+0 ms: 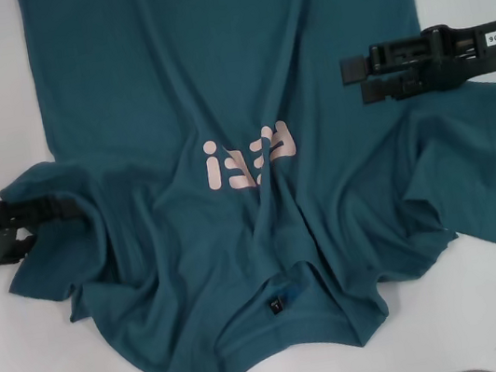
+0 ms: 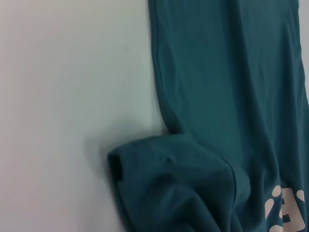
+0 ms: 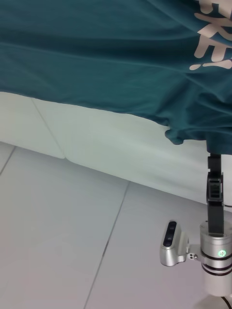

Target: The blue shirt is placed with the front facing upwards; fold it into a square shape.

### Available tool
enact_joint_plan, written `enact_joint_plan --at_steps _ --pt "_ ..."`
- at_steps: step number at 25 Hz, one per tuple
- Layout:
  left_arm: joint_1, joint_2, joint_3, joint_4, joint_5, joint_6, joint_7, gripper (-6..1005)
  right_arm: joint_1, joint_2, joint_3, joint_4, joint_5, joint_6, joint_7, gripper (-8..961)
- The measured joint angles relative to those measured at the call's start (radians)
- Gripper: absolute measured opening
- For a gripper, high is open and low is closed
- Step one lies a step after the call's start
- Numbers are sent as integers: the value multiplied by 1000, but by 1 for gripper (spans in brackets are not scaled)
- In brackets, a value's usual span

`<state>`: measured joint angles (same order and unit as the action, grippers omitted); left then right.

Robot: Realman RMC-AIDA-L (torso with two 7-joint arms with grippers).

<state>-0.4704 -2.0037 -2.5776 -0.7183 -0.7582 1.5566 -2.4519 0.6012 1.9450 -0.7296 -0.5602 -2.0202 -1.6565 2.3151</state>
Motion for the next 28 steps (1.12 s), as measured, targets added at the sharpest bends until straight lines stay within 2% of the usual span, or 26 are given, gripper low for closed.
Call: enact_joint_plan --at_steps 9,21,28 --pt "-38 -7 12 -2 1 13 -8 932 0 -1 7 -1 1 -4 0 944" --pt "5 0 9 -10 4 48 -28 919 0 -2 10 0 2 -7 3 944" --pt "3 -3 8 -10 4 45 -30 911 -6 -3 21 2 1 -9 4 944"
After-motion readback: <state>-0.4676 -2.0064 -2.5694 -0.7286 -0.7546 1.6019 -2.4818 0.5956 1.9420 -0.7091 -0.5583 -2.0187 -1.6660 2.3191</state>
